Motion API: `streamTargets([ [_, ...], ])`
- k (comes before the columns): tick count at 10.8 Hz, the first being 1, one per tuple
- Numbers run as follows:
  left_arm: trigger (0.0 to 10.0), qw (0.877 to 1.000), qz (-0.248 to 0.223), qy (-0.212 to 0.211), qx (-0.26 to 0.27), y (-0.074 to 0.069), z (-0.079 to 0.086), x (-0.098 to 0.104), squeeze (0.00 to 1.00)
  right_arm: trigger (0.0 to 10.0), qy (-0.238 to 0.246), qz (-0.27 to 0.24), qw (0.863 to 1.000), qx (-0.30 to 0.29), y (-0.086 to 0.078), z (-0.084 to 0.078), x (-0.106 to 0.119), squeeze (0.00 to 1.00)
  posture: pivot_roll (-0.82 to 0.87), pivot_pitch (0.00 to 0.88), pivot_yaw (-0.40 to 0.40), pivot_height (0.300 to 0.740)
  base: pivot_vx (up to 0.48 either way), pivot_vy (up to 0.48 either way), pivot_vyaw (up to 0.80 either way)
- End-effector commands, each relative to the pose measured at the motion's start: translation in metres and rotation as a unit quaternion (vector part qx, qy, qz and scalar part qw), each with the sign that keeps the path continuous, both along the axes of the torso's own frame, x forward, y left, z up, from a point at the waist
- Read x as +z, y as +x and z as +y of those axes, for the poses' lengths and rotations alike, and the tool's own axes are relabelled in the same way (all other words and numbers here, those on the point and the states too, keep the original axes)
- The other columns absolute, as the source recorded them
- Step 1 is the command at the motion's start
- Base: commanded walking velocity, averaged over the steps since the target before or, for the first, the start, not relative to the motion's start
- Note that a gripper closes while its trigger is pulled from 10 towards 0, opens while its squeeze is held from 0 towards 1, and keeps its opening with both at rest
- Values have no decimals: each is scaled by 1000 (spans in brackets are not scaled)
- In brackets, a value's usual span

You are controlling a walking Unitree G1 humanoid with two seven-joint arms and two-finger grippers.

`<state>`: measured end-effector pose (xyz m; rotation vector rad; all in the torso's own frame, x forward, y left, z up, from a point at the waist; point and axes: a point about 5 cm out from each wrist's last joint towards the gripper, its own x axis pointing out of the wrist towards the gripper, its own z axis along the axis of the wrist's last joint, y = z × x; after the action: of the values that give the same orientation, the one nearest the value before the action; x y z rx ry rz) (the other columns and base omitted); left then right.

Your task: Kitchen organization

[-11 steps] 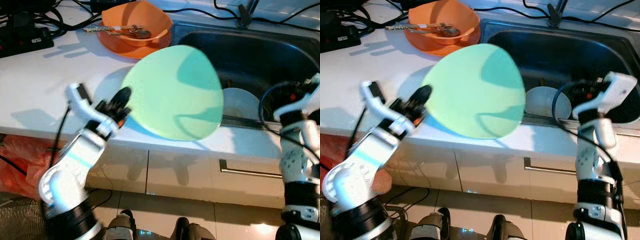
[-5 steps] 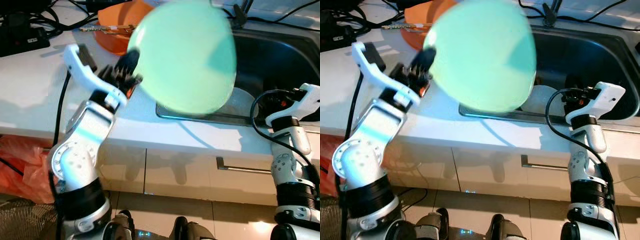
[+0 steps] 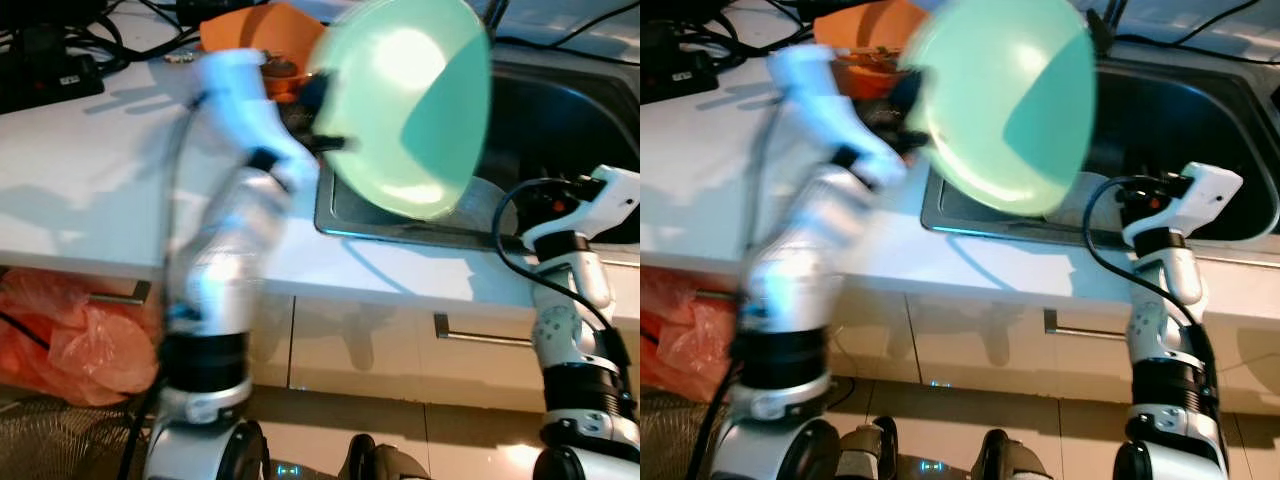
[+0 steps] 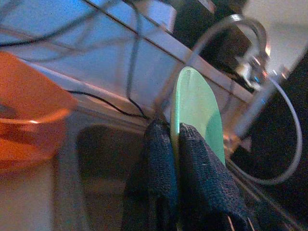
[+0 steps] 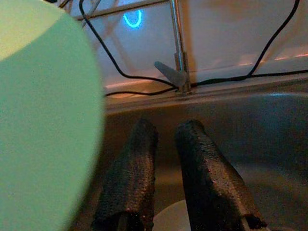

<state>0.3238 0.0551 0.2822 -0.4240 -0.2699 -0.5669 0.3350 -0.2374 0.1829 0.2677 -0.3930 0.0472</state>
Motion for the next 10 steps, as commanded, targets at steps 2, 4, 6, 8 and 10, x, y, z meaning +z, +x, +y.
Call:
streamTargets([
  [2,10000,998,-57,18,-25,-5,-20,15,0,10000,5,32,999,-1,-4,0,-18,0,141,186,-32,740,0,0,0],
  [4,10000,993,-95,59,-22,-5,-34,17,0,10000,8,32,999,0,-4,2,-20,0,141,182,-25,740,0,0,0],
  [6,10000,988,-120,97,22,2,-42,18,0,10000,10,31,999,0,-5,3,-21,0,134,179,-20,740,0,0,0],
  [8,10000,981,-142,120,49,7,-46,21,0,10000,12,32,999,0,-6,3,-22,0,132,178,-17,740,0,0,0],
  [10,10000,973,-159,148,74,16,-54,17,0,10000,13,33,999,5,-7,7,-23,0,131,181,-19,740,0,0,0],
])
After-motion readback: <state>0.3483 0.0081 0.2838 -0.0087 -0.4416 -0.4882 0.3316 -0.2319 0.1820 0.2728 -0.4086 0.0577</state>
